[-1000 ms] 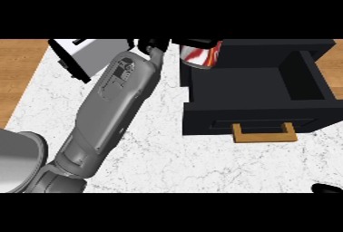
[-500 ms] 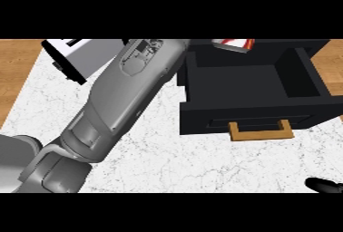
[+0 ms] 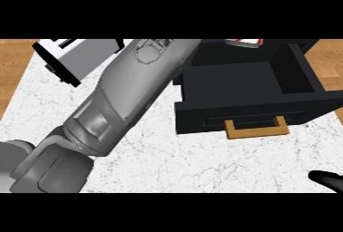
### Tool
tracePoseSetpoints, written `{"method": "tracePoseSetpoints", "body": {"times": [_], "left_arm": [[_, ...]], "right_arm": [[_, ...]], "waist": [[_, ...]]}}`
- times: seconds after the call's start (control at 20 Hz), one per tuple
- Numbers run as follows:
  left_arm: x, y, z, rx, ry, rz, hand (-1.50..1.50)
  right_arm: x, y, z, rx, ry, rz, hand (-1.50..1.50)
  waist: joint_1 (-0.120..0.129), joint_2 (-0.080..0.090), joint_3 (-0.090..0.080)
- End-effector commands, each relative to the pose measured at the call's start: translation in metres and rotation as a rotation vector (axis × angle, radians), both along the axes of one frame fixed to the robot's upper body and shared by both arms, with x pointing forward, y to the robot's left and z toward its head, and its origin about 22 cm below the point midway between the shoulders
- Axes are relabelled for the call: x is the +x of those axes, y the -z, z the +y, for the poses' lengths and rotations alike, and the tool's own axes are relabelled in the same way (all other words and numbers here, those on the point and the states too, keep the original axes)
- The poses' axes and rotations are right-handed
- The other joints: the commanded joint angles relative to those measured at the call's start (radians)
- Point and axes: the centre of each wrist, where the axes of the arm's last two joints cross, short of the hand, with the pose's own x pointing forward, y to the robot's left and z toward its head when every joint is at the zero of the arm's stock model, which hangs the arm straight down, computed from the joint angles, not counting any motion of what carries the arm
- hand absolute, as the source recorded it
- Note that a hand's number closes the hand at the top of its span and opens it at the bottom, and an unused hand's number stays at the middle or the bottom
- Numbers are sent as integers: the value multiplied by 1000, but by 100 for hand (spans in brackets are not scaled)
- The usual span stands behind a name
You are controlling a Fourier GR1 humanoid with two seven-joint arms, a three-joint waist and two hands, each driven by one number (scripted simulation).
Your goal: Pick up the can, place it into the drawer and close the drawer
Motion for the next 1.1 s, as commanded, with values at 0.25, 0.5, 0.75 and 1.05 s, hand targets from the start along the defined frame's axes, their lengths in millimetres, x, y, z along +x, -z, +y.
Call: {"method": "tracePoseSetpoints", "body": {"times": [0.25, 0.5, 0.75, 1.05], "left_arm": [[4, -4, -6, 21, -131, -13, -150], [3, -3, -8, 13, -196, -47, -150], [2, -3, -8, -27, -163, -41, -150], [5, -8, -5, -89, -170, -15, -150]], "right_arm": [[4, -3, 8, -7, -31, 11, -150], [14, -2, 5, -58, -42, -8, -150], [26, -14, 13, -168, -55, -54, -150], [32, -16, 16, -409, -54, -101, -150]], "waist": [[-26, 7, 1], [-50, 14, 2], [-19, 10, 0], [-15, 16, 0]]}}
